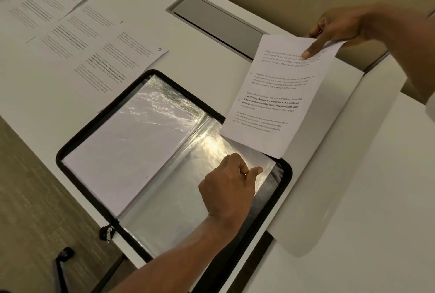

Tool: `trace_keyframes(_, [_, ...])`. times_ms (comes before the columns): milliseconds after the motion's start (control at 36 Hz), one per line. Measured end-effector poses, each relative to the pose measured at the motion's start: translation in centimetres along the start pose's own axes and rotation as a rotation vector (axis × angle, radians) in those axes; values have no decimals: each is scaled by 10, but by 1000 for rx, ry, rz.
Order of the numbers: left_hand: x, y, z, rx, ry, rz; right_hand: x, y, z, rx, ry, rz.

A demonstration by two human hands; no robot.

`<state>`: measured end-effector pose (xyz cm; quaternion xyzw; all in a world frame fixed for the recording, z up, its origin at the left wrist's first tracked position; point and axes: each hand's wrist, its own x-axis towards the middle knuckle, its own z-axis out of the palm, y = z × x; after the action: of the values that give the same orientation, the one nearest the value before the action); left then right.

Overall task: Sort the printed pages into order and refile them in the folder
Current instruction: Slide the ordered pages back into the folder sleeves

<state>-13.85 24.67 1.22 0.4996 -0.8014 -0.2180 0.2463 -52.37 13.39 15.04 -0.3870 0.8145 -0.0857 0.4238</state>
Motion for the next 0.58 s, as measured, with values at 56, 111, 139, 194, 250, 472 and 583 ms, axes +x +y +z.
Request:
trace_keyframes(56, [0,-1,0,12,6,12,7,0,8,17,-16,-15])
trace_keyframes(111, [0,-2,-1,18,11,21,14,1,14,42,-11,-28])
trace_keyframes(139, [-1,-2,-1,19,11,23,17,1,16,49,-8,-32])
trace_keyframes(194, [-1,-3,-2,21,12,26,21,2,22,55,-8,-39])
trace_keyframes(250, [-2,-2,-2,29,15,40,25,4,27,61,-17,-43])
trace_keyframes(472, [-3,-3,-3,66,25,106,33,13,36,113,-38,-24])
trace_keyframes(583, [-6,-6,-2,99,28,139,35,15,36,126,-38,-14])
